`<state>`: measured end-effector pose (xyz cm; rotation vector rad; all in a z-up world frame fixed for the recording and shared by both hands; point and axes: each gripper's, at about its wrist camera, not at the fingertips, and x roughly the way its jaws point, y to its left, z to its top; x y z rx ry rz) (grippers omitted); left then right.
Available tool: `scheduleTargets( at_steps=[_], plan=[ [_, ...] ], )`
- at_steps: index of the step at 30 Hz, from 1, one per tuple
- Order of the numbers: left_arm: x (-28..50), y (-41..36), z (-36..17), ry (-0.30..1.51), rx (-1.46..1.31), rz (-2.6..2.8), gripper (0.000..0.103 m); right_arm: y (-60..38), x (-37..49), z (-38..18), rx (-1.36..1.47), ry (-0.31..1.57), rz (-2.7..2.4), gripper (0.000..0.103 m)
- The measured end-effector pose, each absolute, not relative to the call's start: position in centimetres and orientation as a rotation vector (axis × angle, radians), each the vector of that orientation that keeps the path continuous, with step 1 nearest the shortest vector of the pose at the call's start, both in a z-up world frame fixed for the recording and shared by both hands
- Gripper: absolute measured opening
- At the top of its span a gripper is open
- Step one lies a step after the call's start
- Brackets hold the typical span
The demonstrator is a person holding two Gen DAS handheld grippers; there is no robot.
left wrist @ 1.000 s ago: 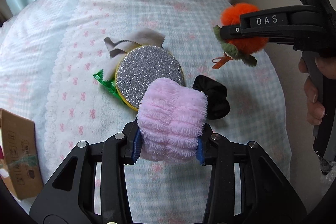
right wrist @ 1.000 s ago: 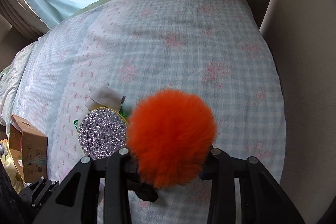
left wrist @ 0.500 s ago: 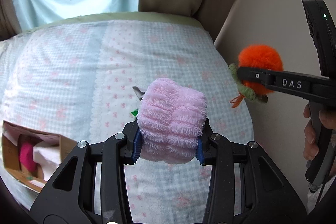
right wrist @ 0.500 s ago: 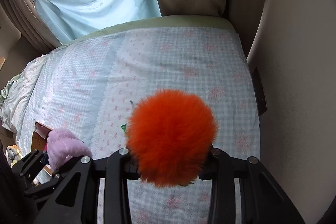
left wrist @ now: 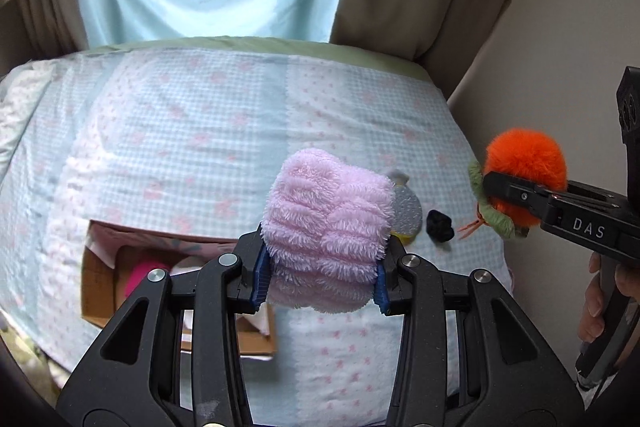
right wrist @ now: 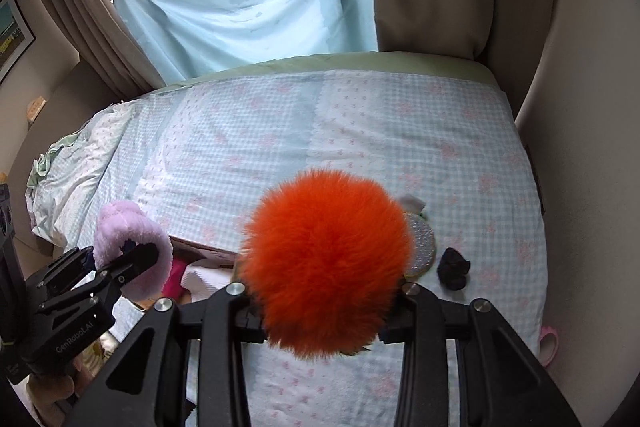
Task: Organize soft objects
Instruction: 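Carry the scrunchie and orange pompom with both tools over the box, then drop the scrunchie and pompom into the box by opening both tools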
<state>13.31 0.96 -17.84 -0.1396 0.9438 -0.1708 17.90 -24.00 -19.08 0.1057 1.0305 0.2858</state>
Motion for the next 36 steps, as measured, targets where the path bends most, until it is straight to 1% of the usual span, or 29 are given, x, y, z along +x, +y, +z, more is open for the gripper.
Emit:
scheduleTargets(
  at_steps=[3,9,16,23,30,36],
  plan=[
    [12.9,5.8,-17.9,0.968,-0.112,-0.165,0.036,-19.7,16.6,-19.1,0.107,1.040,0.292,0.034],
    [12.8,14.1,-19.5,1.031,-0.075,-0.185,0.036,-11.3,15.3,-20.4,0.151,1.084,0.286,0.034],
    [13.5,20.6,-24.6,1.146,-0.037,-0.215,0.036,-3.1,14.3,-24.2,0.194,1.163,0.248,0.034],
    [14.6,23.6,-31.2,1.287,-0.018,-0.222,0.036,2.6,14.0,-29.7,0.245,1.285,0.238,0.034],
    [15.4,24.1,-37.2,1.419,-0.012,-0.217,0.036,4.9,13.5,-34.6,0.246,1.393,0.235,0.034],
    [15.9,23.1,-40.1,1.481,0.048,-0.233,0.036,5.1,14.5,-38.6,0.298,1.469,0.226,0.034]
  ],
)
